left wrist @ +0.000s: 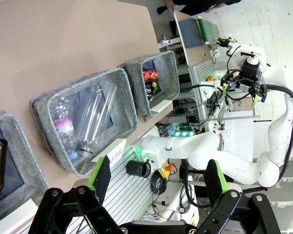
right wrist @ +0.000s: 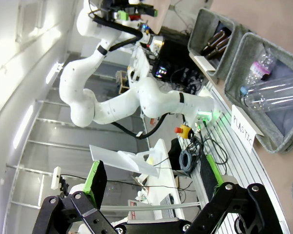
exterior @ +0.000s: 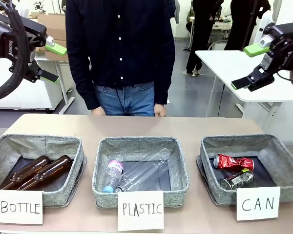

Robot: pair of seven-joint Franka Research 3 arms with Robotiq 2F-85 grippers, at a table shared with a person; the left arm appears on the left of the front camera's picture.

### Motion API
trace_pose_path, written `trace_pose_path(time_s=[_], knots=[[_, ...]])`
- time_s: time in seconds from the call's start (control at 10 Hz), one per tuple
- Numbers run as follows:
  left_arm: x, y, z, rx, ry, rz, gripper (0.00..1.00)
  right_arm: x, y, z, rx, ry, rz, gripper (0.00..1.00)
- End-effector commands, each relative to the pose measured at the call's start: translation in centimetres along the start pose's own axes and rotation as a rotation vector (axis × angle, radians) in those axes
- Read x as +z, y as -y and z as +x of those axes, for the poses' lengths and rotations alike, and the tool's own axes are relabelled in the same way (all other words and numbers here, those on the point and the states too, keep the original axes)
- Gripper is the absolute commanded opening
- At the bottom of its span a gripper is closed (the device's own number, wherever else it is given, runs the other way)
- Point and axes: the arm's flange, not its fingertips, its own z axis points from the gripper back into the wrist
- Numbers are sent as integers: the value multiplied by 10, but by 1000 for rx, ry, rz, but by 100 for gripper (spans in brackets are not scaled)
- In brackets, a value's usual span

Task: Sort the can waste into the basket.
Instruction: Pick up the can waste from the table and place it in the right Fabric basket.

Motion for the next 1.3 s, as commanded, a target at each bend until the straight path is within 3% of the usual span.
trace_pose_path(time_s=[0.0, 1.2], knots=[[3, 2, -2, 5, -6, 5, 100, 1, 0, 0, 12, -10, -3, 100], [3, 2, -2, 5, -6, 5, 100, 1, 0, 0, 12, -10, -3, 100]])
